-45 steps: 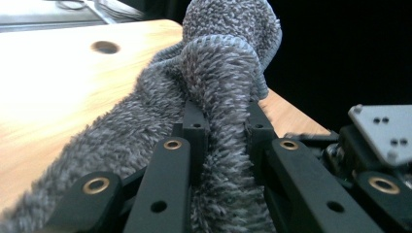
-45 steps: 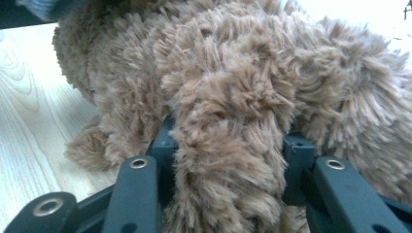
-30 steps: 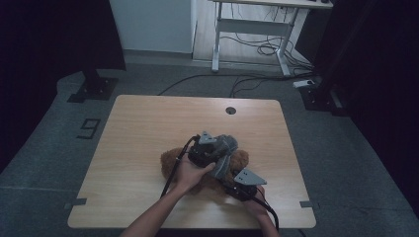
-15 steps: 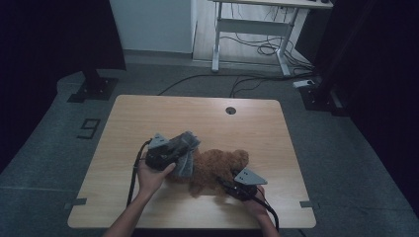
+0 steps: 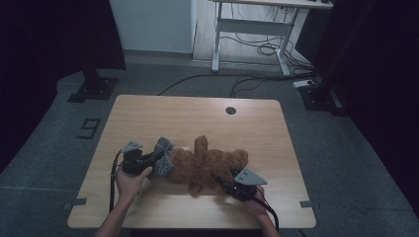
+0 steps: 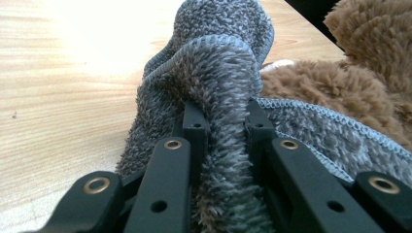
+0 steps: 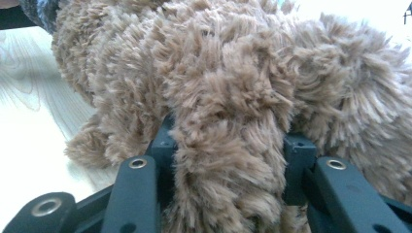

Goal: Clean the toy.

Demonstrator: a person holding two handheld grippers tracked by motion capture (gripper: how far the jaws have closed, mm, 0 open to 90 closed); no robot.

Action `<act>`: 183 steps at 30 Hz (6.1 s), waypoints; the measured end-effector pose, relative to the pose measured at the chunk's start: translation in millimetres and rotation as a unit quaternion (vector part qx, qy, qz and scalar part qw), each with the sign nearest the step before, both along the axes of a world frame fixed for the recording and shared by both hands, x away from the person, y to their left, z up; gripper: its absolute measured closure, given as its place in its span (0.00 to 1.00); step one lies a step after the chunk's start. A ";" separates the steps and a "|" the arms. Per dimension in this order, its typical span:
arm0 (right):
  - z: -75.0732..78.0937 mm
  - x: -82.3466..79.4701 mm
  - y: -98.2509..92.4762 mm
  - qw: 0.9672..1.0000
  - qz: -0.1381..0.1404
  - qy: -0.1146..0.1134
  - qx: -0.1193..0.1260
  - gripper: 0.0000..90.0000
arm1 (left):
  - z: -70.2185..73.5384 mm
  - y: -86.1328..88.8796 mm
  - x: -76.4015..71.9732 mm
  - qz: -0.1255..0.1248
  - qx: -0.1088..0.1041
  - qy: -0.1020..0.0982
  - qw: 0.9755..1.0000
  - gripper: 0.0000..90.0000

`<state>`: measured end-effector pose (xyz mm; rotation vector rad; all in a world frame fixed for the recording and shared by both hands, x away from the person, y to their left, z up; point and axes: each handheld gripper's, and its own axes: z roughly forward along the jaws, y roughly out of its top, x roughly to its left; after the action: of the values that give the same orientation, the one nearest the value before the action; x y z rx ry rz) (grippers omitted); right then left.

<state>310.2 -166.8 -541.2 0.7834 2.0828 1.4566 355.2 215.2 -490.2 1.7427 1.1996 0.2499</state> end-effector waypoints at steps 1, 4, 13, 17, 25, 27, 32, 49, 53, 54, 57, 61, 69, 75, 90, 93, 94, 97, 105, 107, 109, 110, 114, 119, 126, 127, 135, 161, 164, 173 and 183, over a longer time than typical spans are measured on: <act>0.0 0.0 0.0 1.000 0.000 0.000 0.000 0.60 | 2.8 -1.6 -1.3 -0.001 -0.002 -0.004 1.000 0.86; -0.4 0.7 -1.4 1.000 -0.001 0.000 0.000 0.60 | 16.9 -11.5 -5.3 -0.009 0.007 -0.028 1.000 0.86; -0.9 -0.4 -1.1 1.000 -0.003 -0.006 -0.003 0.60 | 50.7 -68.1 8.0 -0.064 0.026 -0.055 0.996 0.85; -0.8 -0.6 -1.0 1.000 -0.003 -0.012 -0.007 0.60 | 46.9 -86.0 24.3 -0.072 0.043 -0.040 0.996 0.85; 0.2 -2.6 1.0 0.999 0.003 -0.026 -0.023 0.55 | 17.9 -77.7 28.0 -0.076 0.011 0.002 0.997 0.86; 2.5 -3.8 0.6 0.999 0.006 -0.025 -0.029 0.48 | 14.7 -75.0 20.0 -0.078 0.004 -0.008 0.997 0.87; 12.6 -6.7 -6.3 0.999 0.015 -0.009 -0.028 0.34 | 7.0 -72.8 -0.4 -0.076 -0.010 -0.037 0.996 0.87; 109.3 15.4 -6.7 0.999 0.032 0.009 0.016 0.17 | -0.5 -71.8 -22.8 -0.082 -0.021 -0.077 0.993 0.87; 107.4 38.2 7.8 0.996 0.056 0.060 -0.023 0.13 | -0.8 -70.7 -24.5 -0.087 -0.021 -0.079 0.993 0.87; 96.5 49.4 13.5 0.992 0.065 0.100 -0.047 0.09 | -1.1 -68.6 -25.0 -0.089 -0.025 -0.076 0.993 0.87; 82.9 52.7 16.6 0.985 0.077 0.138 -0.071 0.04 | -1.7 -65.9 -24.6 -0.093 -0.033 -0.072 0.993 0.87; 60.5 43.2 18.9 0.979 0.087 0.159 -0.097 0.00 | -1.4 -64.0 -24.7 -0.100 -0.043 -0.063 0.992 0.87; 43.4 19.8 31.4 0.977 0.070 0.112 -0.170 0.19 | -0.1 -63.8 -27.3 -0.103 -0.047 -0.057 0.992 0.87; 41.8 13.3 28.4 0.985 0.056 0.062 -0.153 0.44 | 4.8 -66.6 -22.0 -0.097 -0.040 -0.058 0.993 0.87; 35.9 43.6 40.7 0.976 -0.015 -0.070 -0.207 0.48 | 16.9 -67.3 26.9 -0.086 -0.064 -0.031 0.994 0.86; 28.2 34.8 34.2 0.978 -0.010 -0.077 -0.194 0.47 | 23.1 -68.9 19.0 -0.093 -0.070 -0.034 0.993 0.85; 25.6 31.6 32.3 0.979 -0.010 -0.079 -0.190 0.47 | 27.4 -70.5 16.8 -0.096 -0.071 -0.039 0.992 0.85; 17.7 21.8 28.0 0.981 -0.011 -0.078 -0.175 0.45 | 42.8 -76.9 14.1 -0.096 -0.063 -0.058 0.992 0.85; 10.9 3.6 14.0 0.992 -0.020 -0.059 -0.111 0.27 | 35.3 -97.0 26.2 -0.108 0.003 -0.032 0.994 0.85; 12.4 2.3 10.4 0.995 -0.023 -0.049 -0.081 0.27 | 33.0 -95.1 25.5 -0.105 0.000 -0.034 0.994 0.85; 22.3 -3.0 -7.7 0.999 -0.030 -0.037 0.013 0.29 | 26.4 -89.2 21.8 -0.099 -0.001 -0.041 0.994 0.85; 27.2 -3.5 -13.9 0.998 -0.037 -0.035 0.029 0.28 | 24.8 -87.7 20.3 -0.098 -0.004 -0.043 0.994 0.85; 36.5 0.8 -34.3 0.997 -0.068 -0.019 0.036 0.21 | 22.0 -85.6 13.4 -0.101 -0.009 -0.054 0.993 0.85; 23.8 11.2 -44.6 0.996 -0.055 0.053 0.050 0.16 | 21.4 -82.9 9.2 -0.103 -0.015 -0.053 0.993 0.85; 17.7 13.9 -41.7 0.995 -0.062 0.061 0.040 0.42 | 61.3 -105.1 13.1 -0.135 -0.006 -0.051 0.989 0.85; 18.4 13.4 -42.5 0.995 -0.063 0.058 0.042 0.45 | 68.4 -113.0 12.5 -0.143 -0.007 -0.056 0.988 0.85; 20.7 9.2 -37.4 0.996 -0.070 0.043 0.024 0.56 | 79.8 -200.5 3.8 -0.210 0.041 -0.061 0.975 0.84; 19.4 8.7 -37.2 0.997 -0.066 0.050 0.002 0.62 | 32.5 -84.7 -16.8 -0.101 0.075 -0.068 0.990 0.85; 19.1 8.9 -37.7 0.996 -0.066 0.051 0.004 0.62 | 29.8 -58.3 -18.7 -0.078 0.056 -0.066 0.993 0.85; 18.3 9.2 -38.3 0.996 -0.065 0.052 0.006 0.62 | 4.8 -11.7 -18.4 -0.019 0.072 -0.034 0.997 0.85; 15.6 8.3 -40.3 0.996 -0.069 0.053 0.006 0.61 | 32.5 -15.8 -13.5 -0.016 0.038 -0.056 0.998 0.85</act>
<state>318.4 -207.1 -525.6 1.0088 2.0531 1.3816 341.7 199.5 -457.8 1.7872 1.0921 0.3740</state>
